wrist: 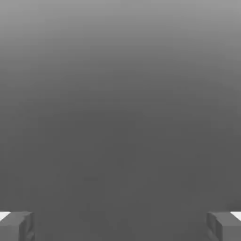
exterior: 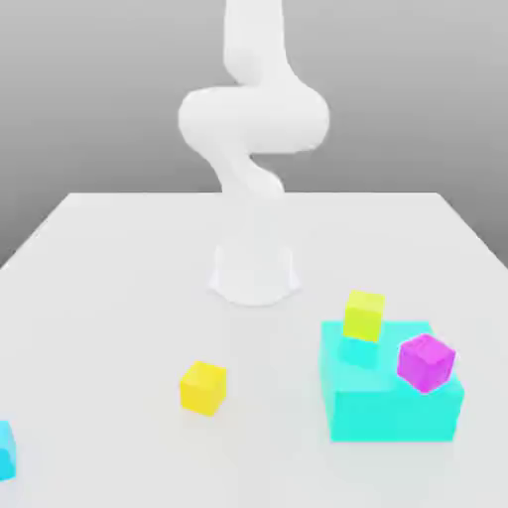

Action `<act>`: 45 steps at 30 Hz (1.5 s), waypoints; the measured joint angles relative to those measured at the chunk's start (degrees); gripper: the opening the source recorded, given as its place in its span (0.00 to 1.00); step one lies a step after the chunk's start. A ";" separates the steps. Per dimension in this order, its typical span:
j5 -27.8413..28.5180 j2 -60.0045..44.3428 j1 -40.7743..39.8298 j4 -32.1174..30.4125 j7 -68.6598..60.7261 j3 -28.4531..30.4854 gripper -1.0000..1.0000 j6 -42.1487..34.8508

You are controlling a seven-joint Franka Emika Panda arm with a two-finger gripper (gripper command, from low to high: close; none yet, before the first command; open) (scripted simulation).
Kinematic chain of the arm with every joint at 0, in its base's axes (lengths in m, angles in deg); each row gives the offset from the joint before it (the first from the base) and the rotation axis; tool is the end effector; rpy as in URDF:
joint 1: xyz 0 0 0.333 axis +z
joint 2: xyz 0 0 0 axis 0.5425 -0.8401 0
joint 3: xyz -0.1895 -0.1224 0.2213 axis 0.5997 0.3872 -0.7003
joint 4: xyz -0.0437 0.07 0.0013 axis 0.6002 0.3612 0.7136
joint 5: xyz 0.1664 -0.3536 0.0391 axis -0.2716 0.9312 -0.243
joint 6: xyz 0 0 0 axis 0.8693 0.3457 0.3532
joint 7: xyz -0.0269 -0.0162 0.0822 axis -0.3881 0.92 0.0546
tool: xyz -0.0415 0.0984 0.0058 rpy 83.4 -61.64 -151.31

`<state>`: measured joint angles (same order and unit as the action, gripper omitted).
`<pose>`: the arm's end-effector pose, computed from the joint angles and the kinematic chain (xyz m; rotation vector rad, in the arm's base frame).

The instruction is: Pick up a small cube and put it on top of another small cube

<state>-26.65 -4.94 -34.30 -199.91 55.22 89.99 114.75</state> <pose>0.3787 -0.0208 0.6831 -2.4216 1.1477 -0.9426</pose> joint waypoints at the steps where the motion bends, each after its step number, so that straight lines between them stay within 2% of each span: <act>1: -0.29 -2.26 -0.63 0.13 0.81 0.55 0.50 0.59; 29: -11.01 -60.76 -17.81 3.41 19.41 14.18 0.50 15.68; 34: -15.03 -71.22 -21.12 5.37 17.73 11.54 0.50 22.21; 35: -15.32 -72.26 -21.60 5.61 17.56 11.00 0.00 23.01; 41: -15.53 -72.80 -21.80 5.73 17.41 10.76 0.00 23.48; 45: -12.93 -66.93 -20.05 4.35 19.28 13.09 0.00 19.01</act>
<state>-39.58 -71.87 -54.35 -195.55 74.51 103.08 133.76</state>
